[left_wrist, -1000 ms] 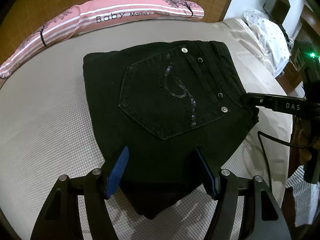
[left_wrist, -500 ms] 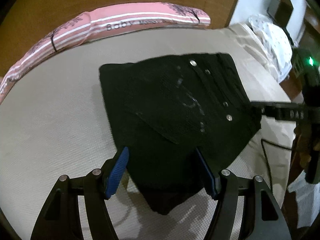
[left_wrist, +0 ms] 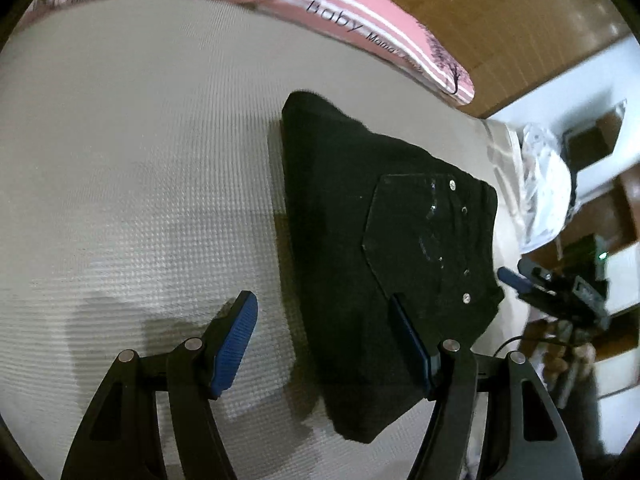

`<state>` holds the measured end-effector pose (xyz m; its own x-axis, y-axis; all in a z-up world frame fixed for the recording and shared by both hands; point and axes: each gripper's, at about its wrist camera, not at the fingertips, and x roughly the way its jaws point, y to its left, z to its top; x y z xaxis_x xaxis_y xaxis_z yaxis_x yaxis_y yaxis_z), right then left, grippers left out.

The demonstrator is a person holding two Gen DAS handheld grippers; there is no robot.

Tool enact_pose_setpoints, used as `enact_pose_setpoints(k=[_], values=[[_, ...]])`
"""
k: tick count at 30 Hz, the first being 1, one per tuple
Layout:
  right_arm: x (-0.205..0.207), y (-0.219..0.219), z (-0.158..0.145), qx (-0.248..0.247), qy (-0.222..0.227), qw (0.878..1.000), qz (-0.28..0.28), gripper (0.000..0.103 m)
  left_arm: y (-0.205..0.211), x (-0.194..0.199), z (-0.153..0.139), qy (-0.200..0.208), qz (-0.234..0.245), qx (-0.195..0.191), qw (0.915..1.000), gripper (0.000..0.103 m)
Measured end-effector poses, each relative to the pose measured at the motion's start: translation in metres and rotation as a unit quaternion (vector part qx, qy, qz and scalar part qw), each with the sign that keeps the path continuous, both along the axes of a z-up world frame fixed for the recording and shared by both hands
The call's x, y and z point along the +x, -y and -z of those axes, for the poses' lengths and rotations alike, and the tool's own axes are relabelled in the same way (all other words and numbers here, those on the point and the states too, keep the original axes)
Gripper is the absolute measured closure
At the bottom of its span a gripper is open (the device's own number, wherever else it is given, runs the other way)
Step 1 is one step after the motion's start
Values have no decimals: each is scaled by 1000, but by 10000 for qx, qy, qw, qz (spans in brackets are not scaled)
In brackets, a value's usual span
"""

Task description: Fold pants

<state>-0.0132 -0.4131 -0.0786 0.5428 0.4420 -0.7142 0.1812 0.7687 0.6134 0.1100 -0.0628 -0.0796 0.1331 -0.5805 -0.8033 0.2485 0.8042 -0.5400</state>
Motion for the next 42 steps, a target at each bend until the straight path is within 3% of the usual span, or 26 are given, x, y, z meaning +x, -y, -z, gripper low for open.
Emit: enact_pose_setpoints(k=[2,5,14,24,36,42], values=[[3,16,7,344,-25,9994,-32,48,1,3,6,-215,54,-231,9995,35],[9,32,23,702,-173,9974,-63,48,4,8,12,-385,108,-265,9988,35],[32,38,52,1135,-334,9916,-515,48,-3,14,20,-613,144,-687,9956,35],[57,29,58,1452,-313,9808,-1265,47,0,31,27,-451,317,-1195,9913,32],[64,14,56,1243,-443,9830,-1273,46,4,32,26,-435,381,-1150,9917,29],[40,22,62,1530,-472,9764,-1447,46,1,19,24,-363,466,-1067,9925,29]])
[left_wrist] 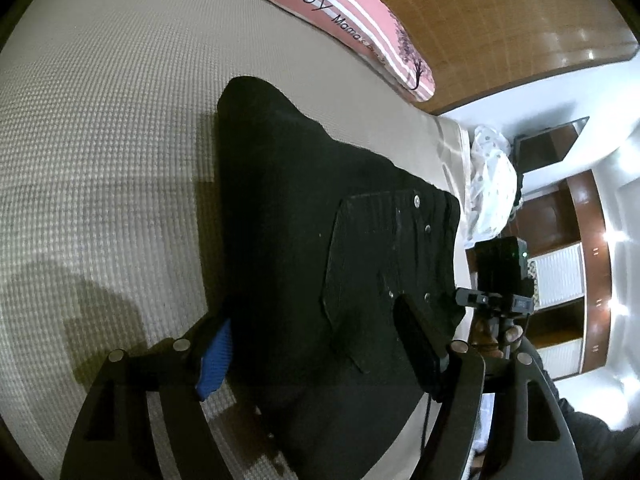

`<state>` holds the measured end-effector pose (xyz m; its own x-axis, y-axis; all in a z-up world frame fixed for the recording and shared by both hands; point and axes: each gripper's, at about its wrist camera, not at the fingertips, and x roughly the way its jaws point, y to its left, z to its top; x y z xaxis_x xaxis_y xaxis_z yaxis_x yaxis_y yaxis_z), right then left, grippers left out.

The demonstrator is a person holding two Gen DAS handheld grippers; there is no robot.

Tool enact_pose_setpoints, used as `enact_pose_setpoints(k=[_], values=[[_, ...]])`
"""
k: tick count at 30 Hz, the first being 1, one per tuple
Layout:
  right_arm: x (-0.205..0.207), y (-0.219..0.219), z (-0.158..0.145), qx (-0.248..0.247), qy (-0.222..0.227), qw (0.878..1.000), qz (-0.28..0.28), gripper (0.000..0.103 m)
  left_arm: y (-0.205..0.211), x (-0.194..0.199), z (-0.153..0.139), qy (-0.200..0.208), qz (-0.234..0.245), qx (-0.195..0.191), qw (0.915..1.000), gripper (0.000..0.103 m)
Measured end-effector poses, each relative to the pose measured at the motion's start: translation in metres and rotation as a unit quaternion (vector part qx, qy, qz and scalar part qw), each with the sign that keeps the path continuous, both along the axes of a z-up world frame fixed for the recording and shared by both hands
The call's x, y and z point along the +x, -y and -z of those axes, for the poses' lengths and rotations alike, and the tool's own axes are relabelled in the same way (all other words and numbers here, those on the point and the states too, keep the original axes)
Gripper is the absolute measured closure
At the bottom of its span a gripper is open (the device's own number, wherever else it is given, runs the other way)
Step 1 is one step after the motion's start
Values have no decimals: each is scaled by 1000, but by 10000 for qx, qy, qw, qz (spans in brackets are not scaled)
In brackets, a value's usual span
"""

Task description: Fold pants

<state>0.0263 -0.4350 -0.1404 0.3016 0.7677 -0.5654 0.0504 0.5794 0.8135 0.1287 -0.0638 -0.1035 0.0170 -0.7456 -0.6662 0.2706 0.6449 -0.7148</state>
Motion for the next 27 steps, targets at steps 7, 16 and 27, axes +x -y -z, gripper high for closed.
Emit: enact_pose_setpoints(k=[7,16,27], values=[[34,-23,-4,-91,210,9997,-22,44,12,0,-4,125,-75,238,9996,29],[34,-22,2,-9,65,9979,638,67,18,-10,-5,608,-395,837,9939,64],[32,-48,-30,-548,179,9931,1025,76,21,-18,-23,862,-524,1180,9879,86]])
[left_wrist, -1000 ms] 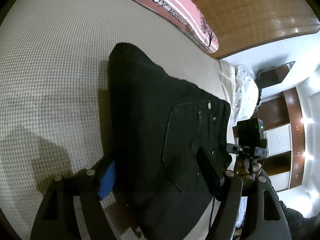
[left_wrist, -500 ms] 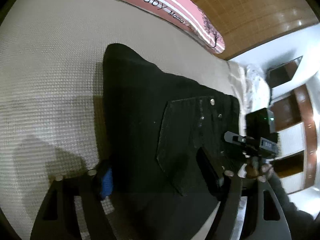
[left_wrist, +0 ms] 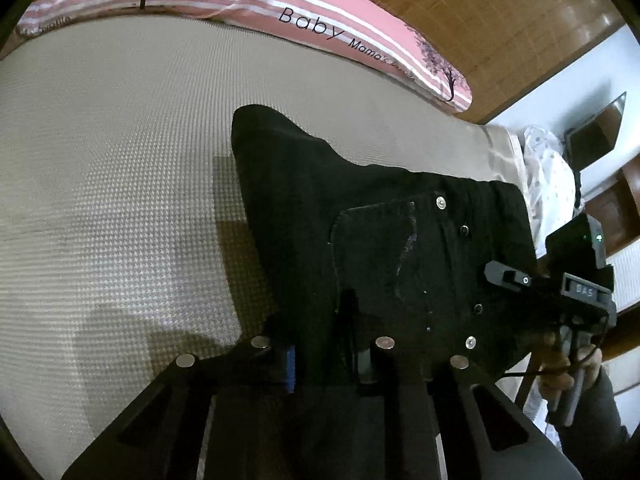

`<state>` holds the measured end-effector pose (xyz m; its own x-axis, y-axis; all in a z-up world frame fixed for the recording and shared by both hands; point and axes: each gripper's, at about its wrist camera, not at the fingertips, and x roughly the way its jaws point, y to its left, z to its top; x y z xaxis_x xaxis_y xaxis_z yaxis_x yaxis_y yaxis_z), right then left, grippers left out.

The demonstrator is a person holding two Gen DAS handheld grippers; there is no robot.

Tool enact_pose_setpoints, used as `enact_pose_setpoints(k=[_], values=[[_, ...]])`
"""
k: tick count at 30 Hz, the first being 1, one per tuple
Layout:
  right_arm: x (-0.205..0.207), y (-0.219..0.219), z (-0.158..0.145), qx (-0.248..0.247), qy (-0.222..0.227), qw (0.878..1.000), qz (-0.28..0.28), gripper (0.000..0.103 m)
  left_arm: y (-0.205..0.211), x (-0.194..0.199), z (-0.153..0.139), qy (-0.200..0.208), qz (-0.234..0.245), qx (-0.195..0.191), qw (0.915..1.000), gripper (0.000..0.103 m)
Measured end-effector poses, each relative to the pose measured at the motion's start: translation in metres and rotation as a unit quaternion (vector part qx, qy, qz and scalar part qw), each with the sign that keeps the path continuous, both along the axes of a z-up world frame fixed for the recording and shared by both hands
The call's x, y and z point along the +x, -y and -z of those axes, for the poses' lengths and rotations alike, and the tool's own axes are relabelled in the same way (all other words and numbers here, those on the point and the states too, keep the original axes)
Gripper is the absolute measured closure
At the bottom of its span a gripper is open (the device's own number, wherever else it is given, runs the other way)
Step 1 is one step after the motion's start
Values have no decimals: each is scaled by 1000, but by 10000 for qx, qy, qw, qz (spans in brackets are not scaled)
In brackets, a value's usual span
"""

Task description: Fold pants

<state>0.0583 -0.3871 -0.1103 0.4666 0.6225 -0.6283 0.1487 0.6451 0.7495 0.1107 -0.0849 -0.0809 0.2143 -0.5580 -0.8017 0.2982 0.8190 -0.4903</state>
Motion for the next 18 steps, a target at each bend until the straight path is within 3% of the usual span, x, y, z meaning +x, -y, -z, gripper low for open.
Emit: enact_pose_setpoints(k=[8,18], values=[[-3,-22,-17,-46,11,10000,54,78,-14,-5,-19,215,49,247,9995,87],[16,-82,-17,74,-75,9997,-242,78,-83,5,-35,270,-349,375,9983,87]])
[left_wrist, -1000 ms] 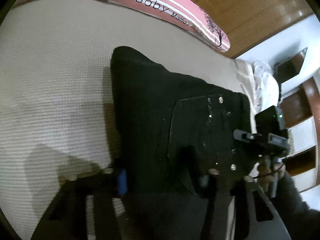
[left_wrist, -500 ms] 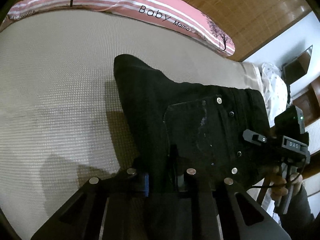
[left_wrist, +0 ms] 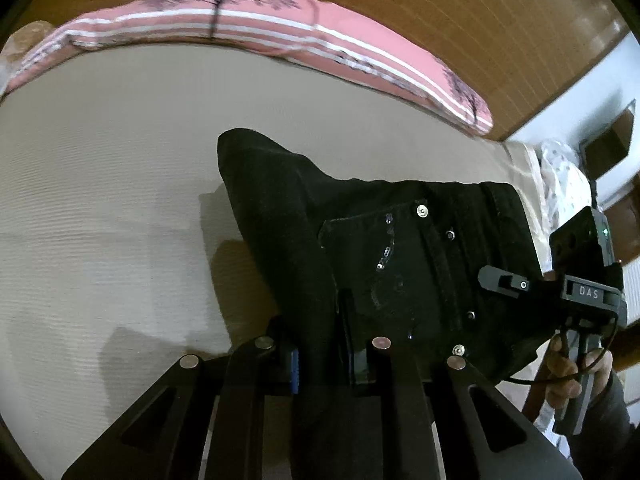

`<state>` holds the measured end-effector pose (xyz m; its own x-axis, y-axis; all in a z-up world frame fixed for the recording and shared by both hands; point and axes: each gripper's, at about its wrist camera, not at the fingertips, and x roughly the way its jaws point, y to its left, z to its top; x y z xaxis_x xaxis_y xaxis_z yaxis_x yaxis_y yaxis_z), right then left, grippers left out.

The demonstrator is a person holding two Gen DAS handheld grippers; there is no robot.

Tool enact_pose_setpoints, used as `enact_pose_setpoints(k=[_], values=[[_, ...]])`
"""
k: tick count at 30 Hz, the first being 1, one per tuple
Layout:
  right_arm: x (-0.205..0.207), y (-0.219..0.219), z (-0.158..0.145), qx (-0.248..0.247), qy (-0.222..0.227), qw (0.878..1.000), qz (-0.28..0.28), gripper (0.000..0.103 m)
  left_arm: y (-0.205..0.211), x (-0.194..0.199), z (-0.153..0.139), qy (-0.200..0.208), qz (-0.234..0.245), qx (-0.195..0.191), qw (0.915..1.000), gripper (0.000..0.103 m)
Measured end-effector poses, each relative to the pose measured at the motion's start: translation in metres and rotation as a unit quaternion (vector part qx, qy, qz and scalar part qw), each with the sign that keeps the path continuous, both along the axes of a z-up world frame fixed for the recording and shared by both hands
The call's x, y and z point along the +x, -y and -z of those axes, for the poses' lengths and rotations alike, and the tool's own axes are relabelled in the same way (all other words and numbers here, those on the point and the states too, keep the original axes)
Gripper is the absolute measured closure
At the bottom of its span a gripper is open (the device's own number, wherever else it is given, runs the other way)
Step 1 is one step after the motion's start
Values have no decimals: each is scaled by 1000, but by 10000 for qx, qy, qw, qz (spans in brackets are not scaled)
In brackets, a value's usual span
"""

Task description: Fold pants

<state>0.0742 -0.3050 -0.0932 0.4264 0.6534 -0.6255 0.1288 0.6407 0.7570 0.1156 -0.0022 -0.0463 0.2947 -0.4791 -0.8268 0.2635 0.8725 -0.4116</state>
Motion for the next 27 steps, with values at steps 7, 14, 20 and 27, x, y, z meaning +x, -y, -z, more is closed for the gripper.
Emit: enact_pose_setpoints(k=[7,14,20,27], values=[[38,-52,2,249,44,9994,-257,78,-43,31,-12,184,-263,188,9993,87],[82,-80,3,395,110,9987,-303,78,-62,80,-17,364,-362,314,9982,87],[126,-88,-1,364,127,9989,-272,78,-69,123,-12,427,-448,292,9977,87],[172,-93,1,195,100,9993,-289,78,-73,165,-1,419,-537,422,9968,87]])
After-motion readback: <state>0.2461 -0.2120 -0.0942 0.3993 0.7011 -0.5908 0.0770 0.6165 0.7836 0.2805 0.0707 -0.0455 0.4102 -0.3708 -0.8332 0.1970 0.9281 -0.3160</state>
